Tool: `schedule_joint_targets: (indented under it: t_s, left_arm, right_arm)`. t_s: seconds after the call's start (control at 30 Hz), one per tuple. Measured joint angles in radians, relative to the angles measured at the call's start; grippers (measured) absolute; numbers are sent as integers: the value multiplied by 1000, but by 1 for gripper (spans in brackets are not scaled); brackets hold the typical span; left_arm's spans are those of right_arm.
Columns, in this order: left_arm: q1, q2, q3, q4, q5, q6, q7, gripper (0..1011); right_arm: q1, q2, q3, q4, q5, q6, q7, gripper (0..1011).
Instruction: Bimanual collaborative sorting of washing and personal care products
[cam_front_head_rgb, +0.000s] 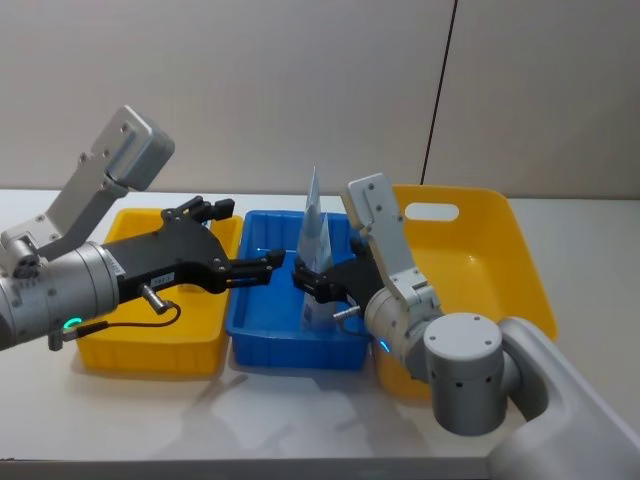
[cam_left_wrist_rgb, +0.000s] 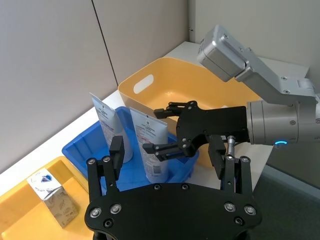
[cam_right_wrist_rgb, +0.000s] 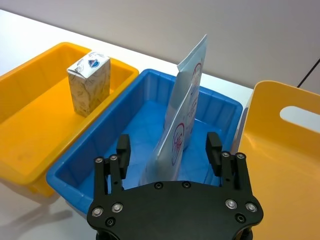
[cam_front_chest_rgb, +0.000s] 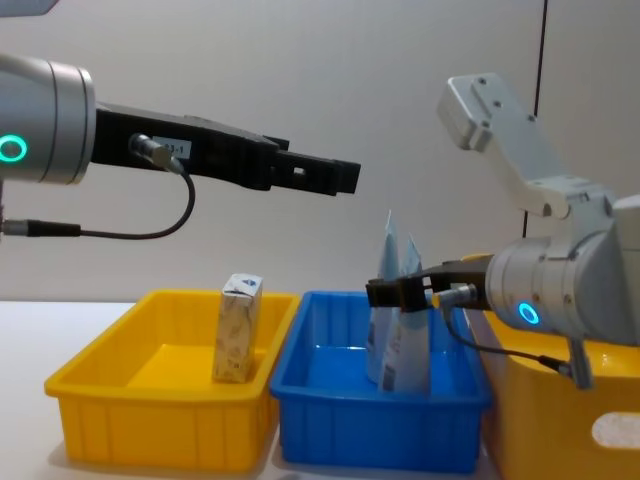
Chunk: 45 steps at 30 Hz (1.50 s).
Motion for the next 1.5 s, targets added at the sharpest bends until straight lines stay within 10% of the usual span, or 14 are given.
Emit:
schedule_joint_targets:
  t_s: [0.93,1.5]
  left_arm:
    - [0,0,0,0,0,0,0,1002]
    - [0,0,0,0,0,0,0,1001]
  right_arm:
    - [23,-15,-4,35,-9,-5,4,82]
    - [18,-14,5,11,-10,-10,4,35]
